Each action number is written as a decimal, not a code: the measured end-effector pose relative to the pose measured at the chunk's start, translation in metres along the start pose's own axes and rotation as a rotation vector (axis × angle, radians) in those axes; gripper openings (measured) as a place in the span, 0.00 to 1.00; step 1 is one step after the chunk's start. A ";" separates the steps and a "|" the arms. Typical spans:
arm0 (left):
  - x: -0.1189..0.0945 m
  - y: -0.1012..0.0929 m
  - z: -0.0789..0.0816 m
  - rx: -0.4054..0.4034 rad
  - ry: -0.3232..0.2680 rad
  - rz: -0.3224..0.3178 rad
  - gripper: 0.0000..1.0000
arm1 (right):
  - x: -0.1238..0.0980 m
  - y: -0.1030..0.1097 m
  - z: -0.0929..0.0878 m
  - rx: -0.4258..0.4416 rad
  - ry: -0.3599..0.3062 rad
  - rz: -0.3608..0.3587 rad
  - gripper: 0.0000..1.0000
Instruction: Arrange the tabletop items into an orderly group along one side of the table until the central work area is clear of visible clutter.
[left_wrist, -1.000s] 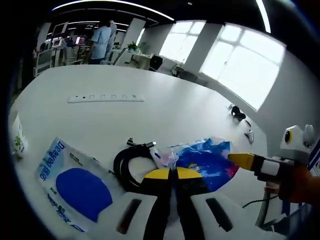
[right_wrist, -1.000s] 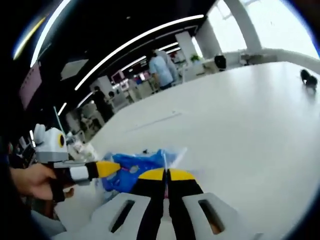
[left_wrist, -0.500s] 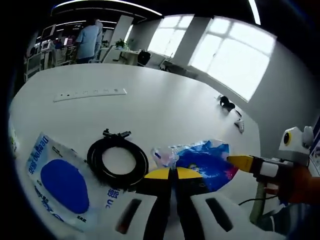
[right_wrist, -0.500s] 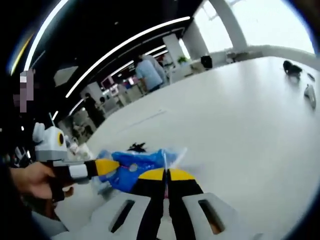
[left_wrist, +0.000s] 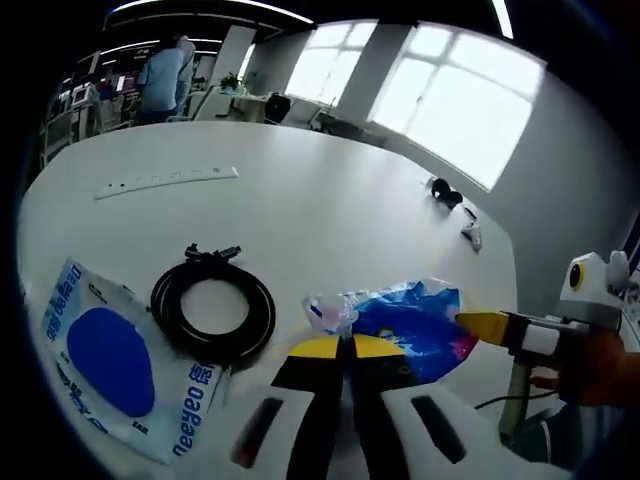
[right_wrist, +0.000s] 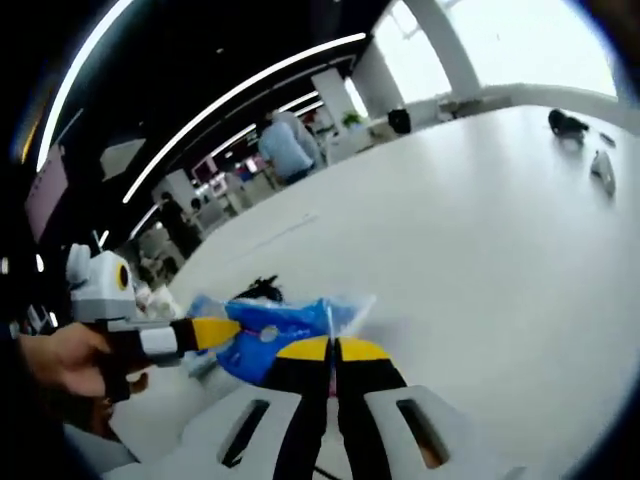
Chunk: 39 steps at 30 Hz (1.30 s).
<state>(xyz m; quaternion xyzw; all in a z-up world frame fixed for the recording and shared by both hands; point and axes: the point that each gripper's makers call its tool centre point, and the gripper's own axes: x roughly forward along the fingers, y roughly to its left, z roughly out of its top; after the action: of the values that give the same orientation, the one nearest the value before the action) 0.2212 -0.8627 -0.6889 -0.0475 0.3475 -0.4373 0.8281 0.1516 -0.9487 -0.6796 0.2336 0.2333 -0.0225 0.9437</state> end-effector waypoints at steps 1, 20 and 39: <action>0.001 -0.001 -0.001 0.001 0.003 -0.002 0.00 | 0.000 -0.001 0.000 0.000 0.001 -0.002 0.00; 0.007 -0.002 -0.018 0.029 0.041 -0.012 0.01 | -0.003 -0.014 -0.019 0.031 0.028 -0.028 0.00; 0.010 -0.002 -0.034 0.050 0.072 -0.012 0.05 | -0.005 -0.025 -0.040 0.018 0.087 -0.075 0.01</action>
<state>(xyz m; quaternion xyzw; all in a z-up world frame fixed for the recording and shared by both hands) 0.2029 -0.8635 -0.7187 -0.0131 0.3655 -0.4525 0.8133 0.1258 -0.9534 -0.7196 0.2341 0.2823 -0.0498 0.9290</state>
